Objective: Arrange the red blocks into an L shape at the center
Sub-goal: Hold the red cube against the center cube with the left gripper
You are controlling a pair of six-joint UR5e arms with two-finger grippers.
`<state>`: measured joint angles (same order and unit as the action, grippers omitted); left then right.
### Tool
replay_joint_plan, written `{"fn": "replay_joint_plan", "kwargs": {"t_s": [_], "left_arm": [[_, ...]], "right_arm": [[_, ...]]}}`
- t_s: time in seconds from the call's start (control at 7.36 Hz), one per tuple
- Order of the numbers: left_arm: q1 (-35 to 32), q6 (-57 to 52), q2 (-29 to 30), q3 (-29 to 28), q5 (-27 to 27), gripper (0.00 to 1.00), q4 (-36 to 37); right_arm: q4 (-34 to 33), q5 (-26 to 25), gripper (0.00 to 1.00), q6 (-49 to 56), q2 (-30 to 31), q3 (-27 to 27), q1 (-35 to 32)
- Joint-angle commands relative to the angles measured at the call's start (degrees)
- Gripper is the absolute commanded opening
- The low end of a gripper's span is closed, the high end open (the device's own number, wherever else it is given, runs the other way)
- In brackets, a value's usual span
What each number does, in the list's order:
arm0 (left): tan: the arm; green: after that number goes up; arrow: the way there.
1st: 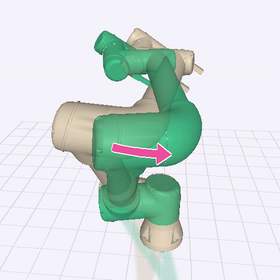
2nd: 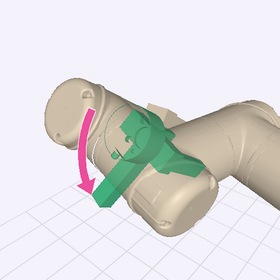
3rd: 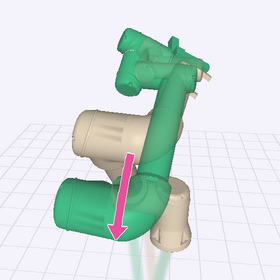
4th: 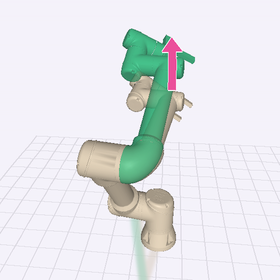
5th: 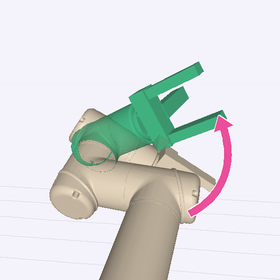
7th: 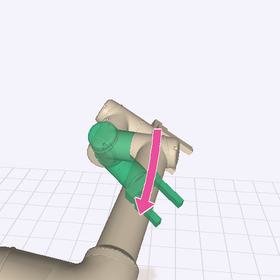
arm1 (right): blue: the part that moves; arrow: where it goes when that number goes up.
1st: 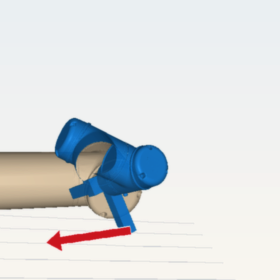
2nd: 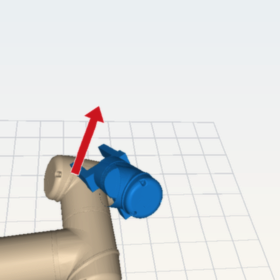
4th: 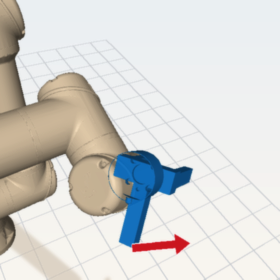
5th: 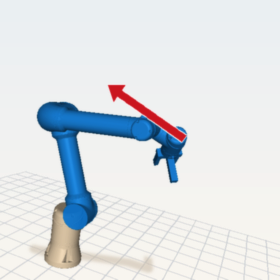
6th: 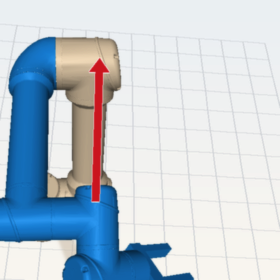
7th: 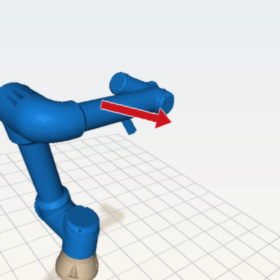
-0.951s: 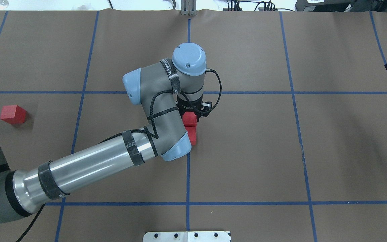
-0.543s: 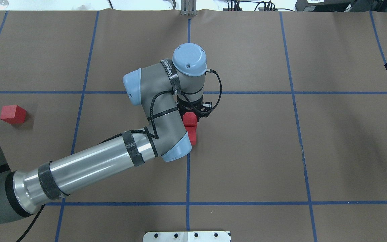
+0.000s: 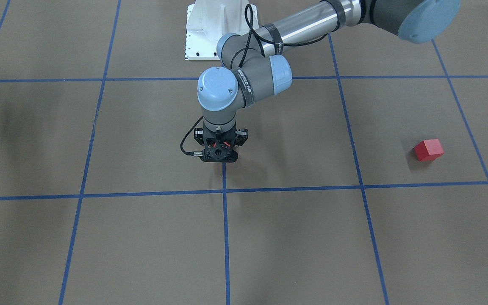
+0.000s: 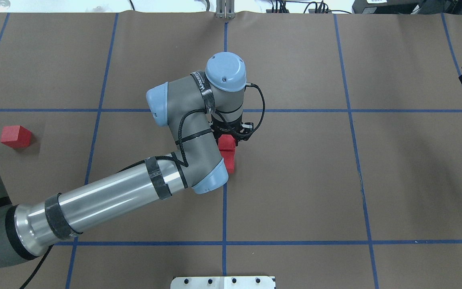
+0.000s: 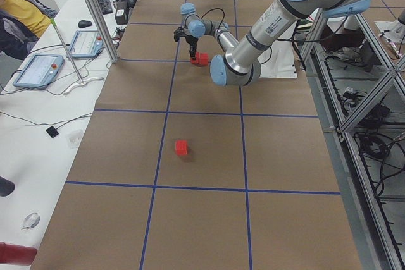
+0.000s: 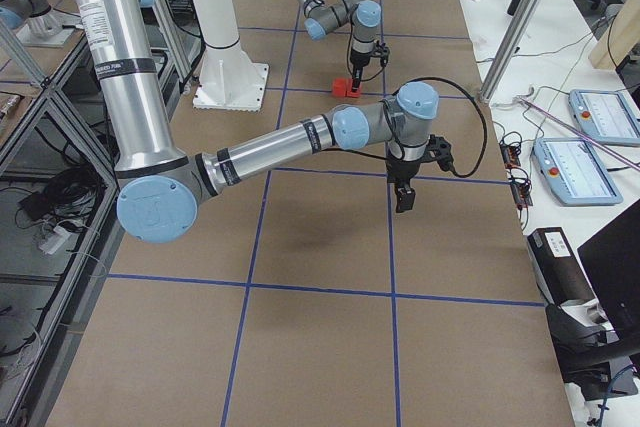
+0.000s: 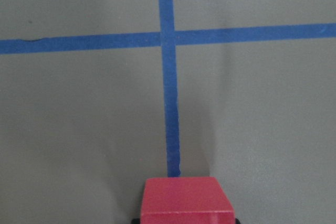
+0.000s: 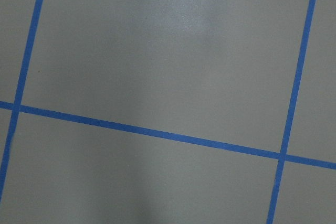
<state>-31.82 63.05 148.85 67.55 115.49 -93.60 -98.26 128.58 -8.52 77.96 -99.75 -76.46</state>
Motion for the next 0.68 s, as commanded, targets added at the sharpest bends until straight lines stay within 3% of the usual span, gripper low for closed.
{"fn": "replay_joint_plan", "kwargs": {"t_s": [0.0,0.54], "left_arm": [[0.1,0.0,-0.2,0.6,0.1,0.09,0.0],[0.1,0.0,-0.2,0.6,0.1,0.15,0.0]], "right_arm": [[0.0,0.0,1.00,0.0,0.0,0.0,0.0],[0.0,0.0,1.00,0.0,0.0,0.1,0.0]]}}
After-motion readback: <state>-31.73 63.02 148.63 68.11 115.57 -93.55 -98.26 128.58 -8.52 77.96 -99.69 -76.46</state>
